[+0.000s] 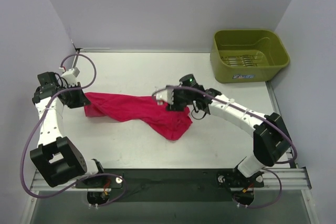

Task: Roll the t-shirts
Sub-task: Flatten out the T-shirt at the center of the board.

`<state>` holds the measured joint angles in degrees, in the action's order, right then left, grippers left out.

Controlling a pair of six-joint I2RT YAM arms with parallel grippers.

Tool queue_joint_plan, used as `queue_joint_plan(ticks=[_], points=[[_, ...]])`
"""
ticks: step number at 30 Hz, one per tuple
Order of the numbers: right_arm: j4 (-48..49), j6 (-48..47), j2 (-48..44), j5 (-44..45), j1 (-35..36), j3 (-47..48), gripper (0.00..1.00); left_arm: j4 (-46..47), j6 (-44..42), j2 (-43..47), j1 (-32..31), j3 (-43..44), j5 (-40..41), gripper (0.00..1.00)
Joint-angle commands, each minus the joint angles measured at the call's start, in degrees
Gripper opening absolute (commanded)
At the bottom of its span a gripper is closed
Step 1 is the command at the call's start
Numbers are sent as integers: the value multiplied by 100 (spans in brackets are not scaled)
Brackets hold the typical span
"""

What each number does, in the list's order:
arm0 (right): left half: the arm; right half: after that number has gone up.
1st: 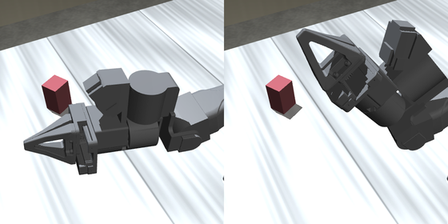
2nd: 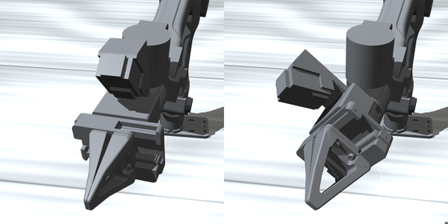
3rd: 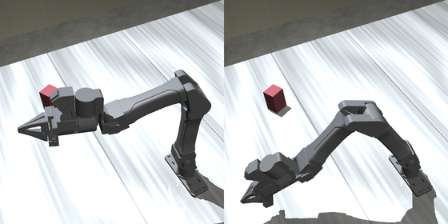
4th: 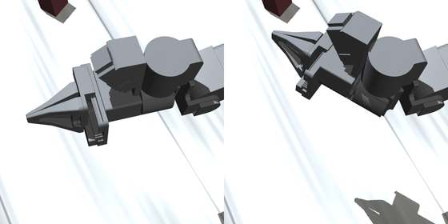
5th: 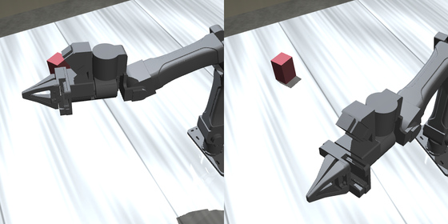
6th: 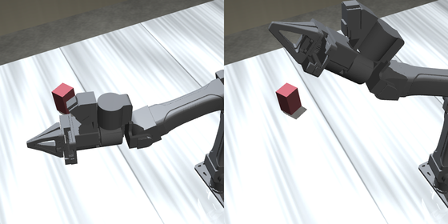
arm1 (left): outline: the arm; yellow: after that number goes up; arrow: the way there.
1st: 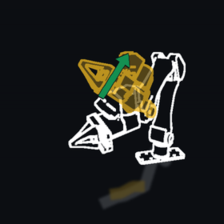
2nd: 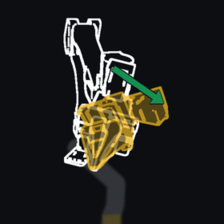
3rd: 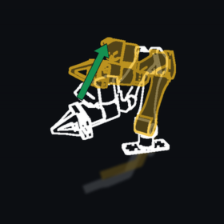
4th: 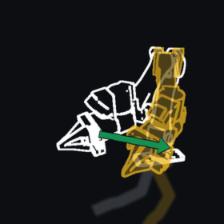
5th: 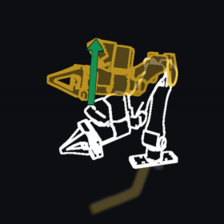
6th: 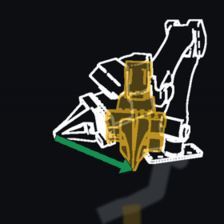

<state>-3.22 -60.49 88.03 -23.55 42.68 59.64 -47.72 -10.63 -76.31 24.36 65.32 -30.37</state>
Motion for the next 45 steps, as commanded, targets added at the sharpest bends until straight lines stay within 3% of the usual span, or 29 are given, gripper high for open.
queue_joint_plan(ticks=[1,4,5,8,9,11,15,21,25,33,45], points=[[413,3117,135,308,-1170,1224,54,140,-220,38,-19,-19,241,0],[-781,4254,337,-201,-1681,1560,54,114,-150,-182,-19,25,260,0],[-889,4491,346,-542,-1805,1490,54,106,-132,-269,-19,59,260,0],[-1101,6158,425,-1246,-2357,1262,54,88,-18,-349,-19,104,277,0],[-1119,6911,434,-1849,-2491,956,53,79,0,-358,-19,121,286,0],[-901,7374,269,-2266,-2702,499,54,70,0,-358,-10,121,338,0],[-794,7489,30,-2812,-2677,-346,55,-70,-166,-437,-10,112,435,0],[-399,7526,47,-3041,-2546,-830,54,-184,-404,-648,-10,183,672,0],[-179,6728,293,-3226,-2352,-1006,50,-272,-431,-674,-10,200,769,0],[-38,5417,469,-3226,-2071,-1060,47,-457,-492,-569,-10,165,927,0],[76,5267,970,-2778,-1736,-726,47,-589,-545,-358,7,51,1024,0]])
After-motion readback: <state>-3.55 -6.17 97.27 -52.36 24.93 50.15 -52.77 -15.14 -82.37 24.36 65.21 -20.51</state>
